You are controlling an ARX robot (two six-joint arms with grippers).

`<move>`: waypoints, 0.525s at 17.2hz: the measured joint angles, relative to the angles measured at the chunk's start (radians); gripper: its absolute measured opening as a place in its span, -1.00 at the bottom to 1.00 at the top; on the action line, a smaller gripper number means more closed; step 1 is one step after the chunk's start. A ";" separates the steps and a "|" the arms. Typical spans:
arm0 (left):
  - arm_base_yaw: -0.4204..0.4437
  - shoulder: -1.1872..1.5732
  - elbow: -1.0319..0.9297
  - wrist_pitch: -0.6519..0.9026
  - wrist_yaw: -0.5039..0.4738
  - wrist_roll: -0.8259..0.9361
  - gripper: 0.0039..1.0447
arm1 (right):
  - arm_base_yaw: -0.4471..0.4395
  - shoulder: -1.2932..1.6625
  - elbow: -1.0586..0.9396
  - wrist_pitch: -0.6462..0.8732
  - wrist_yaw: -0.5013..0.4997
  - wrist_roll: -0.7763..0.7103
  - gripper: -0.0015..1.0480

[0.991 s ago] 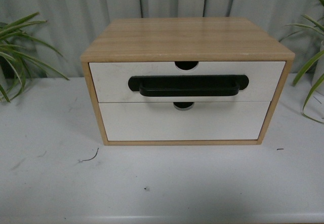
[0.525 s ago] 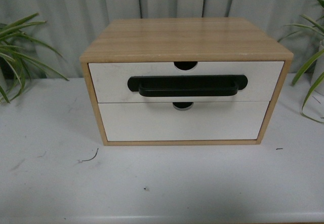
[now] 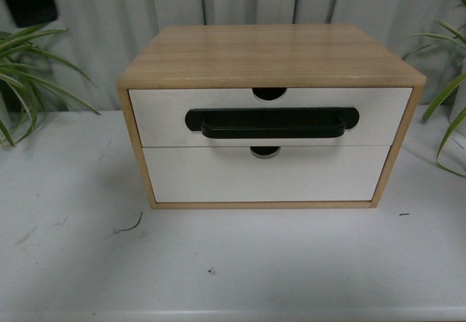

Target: Pull drawer

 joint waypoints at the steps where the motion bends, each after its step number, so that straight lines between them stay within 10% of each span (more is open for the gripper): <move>1: -0.019 0.079 0.072 -0.013 0.004 0.016 0.88 | 0.015 0.083 0.088 -0.030 0.006 -0.009 0.88; 4: -0.076 0.198 0.227 -0.092 0.111 0.108 0.88 | 0.050 0.160 0.212 -0.079 -0.076 -0.117 0.88; 9: -0.156 0.284 0.402 -0.441 0.476 0.535 0.88 | 0.038 0.254 0.285 -0.328 -0.407 -0.777 0.88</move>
